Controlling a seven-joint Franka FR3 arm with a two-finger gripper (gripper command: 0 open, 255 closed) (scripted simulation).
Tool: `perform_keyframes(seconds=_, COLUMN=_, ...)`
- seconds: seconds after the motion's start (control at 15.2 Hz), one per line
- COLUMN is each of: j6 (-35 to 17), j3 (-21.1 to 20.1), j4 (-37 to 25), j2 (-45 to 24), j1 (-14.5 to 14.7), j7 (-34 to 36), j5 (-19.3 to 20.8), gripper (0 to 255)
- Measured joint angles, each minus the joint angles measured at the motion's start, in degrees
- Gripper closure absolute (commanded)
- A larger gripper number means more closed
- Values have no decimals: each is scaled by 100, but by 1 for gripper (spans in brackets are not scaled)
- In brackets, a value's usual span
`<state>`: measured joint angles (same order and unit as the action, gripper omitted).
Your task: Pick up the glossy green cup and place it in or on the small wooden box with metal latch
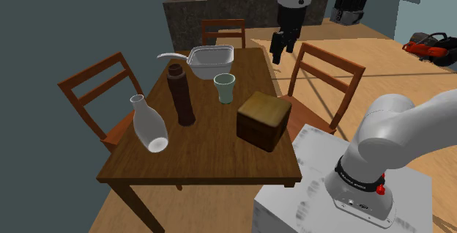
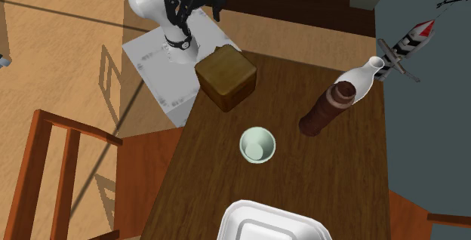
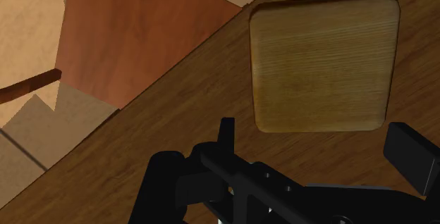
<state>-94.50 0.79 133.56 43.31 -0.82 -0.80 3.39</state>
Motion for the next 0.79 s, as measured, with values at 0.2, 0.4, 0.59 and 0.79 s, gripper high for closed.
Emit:
perform_keyframes(seconds=0.2, j6=-136, j3=-7, j4=-49, j2=-223, j1=-1, j7=-1, j5=26, gripper=0)
perform_keyframes(seconds=0.4, j6=-451, j3=-92, j4=-207, j2=-788, j1=21, j7=78, j5=49, gripper=0)
perform_keyframes(seconds=0.59, j6=-832, j3=-144, j4=-435, j2=-1497, j1=23, j7=129, j5=106, gripper=0)
perform_keyframes(seconds=0.79, j6=-1109, j3=-190, j4=-809, j2=-2241, j1=18, j7=174, j5=180, gripper=0)
